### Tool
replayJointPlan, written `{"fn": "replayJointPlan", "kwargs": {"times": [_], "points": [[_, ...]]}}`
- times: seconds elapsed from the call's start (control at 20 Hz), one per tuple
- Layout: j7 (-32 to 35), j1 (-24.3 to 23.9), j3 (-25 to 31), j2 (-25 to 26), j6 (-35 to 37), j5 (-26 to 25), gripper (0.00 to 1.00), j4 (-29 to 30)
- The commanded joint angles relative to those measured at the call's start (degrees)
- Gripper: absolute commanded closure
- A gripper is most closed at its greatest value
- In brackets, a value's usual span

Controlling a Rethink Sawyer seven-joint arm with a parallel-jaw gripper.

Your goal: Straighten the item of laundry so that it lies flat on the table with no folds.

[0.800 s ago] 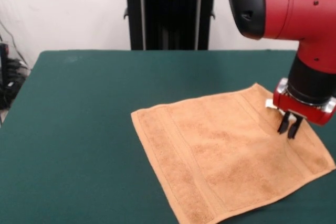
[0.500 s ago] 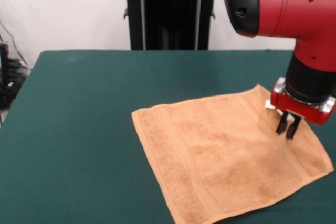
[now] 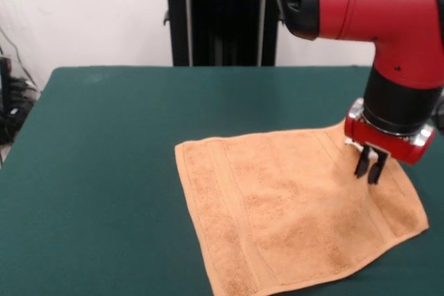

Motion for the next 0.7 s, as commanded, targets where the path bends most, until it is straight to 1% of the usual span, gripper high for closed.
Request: {"fn": "replayJointPlan", "kwargs": {"times": [0.05, 0.1, 0.25, 0.3, 0.7], "points": [[2.45, 0.40, 4.76, 0.34, 6.04, -1.35, 1.00, 0.75], [2.60, 0.45, 4.59, 0.43, 6.18, -1.62, 0.00, 0.42], [1.98, 0.06, 5.11, 0.56, 7.30, -1.52, 0.00, 0.13], [2.74, -0.19, 5.71, 0.44, 6.11, -0.69, 0.00, 0.86], [2.54, -0.52, 6.20, 0.67, 4.60, -0.72, 0.00, 1.19]]}}
